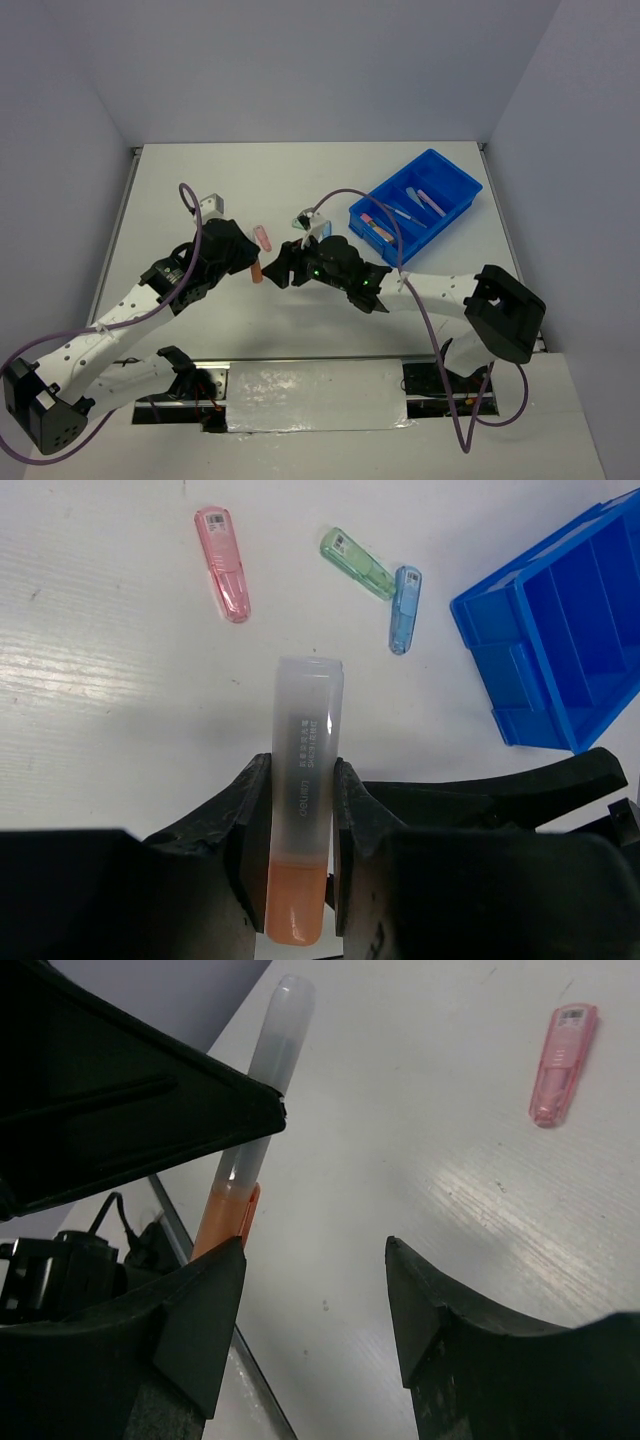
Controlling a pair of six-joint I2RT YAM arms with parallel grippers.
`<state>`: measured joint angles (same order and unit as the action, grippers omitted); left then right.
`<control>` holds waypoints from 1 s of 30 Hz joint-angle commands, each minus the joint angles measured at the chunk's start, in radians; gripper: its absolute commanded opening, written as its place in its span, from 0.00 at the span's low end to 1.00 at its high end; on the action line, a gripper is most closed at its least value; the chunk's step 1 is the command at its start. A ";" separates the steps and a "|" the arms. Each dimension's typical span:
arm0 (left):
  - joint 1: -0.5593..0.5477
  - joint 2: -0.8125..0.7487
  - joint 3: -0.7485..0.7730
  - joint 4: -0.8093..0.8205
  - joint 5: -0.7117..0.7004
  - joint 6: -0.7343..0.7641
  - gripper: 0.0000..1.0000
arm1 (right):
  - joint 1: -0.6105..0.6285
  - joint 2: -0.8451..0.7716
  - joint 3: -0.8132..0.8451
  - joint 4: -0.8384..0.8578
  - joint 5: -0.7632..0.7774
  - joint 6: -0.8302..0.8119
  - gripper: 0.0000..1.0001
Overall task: Sort the stationery into containers
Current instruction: Pick up the stationery from the center of the board.
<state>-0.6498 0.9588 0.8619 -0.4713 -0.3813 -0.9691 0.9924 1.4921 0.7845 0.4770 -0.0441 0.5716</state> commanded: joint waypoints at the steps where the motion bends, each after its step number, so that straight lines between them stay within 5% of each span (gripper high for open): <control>1: -0.011 0.000 0.019 0.065 -0.002 -0.016 0.00 | 0.045 -0.067 0.033 0.031 0.134 0.013 0.66; 4: -0.011 -0.003 0.019 0.063 -0.011 -0.014 0.00 | 0.054 -0.105 0.001 0.041 0.203 0.025 0.65; 12: -0.011 -0.009 0.042 0.043 -0.028 -0.003 0.00 | 0.072 -0.081 0.007 0.140 0.084 0.014 0.66; 22: -0.011 -0.048 0.043 0.060 -0.005 -0.017 0.00 | 0.083 0.059 0.144 -0.020 0.161 0.005 0.64; 26: -0.011 -0.046 0.032 0.080 0.025 -0.022 0.00 | 0.083 0.086 0.170 -0.008 0.156 -0.039 0.48; 28: -0.011 -0.048 0.026 0.094 0.039 -0.022 0.03 | 0.083 0.102 0.202 -0.015 0.127 -0.082 0.25; 29: -0.011 -0.048 0.028 0.095 0.039 -0.014 0.17 | 0.074 0.100 0.211 -0.015 0.116 -0.134 0.05; 30: -0.011 -0.045 0.038 0.099 0.044 -0.005 0.33 | 0.065 0.094 0.206 -0.009 0.098 -0.169 0.00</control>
<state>-0.6537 0.9176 0.8623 -0.4347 -0.3927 -0.9691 1.0664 1.5776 0.9310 0.4400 0.0731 0.5224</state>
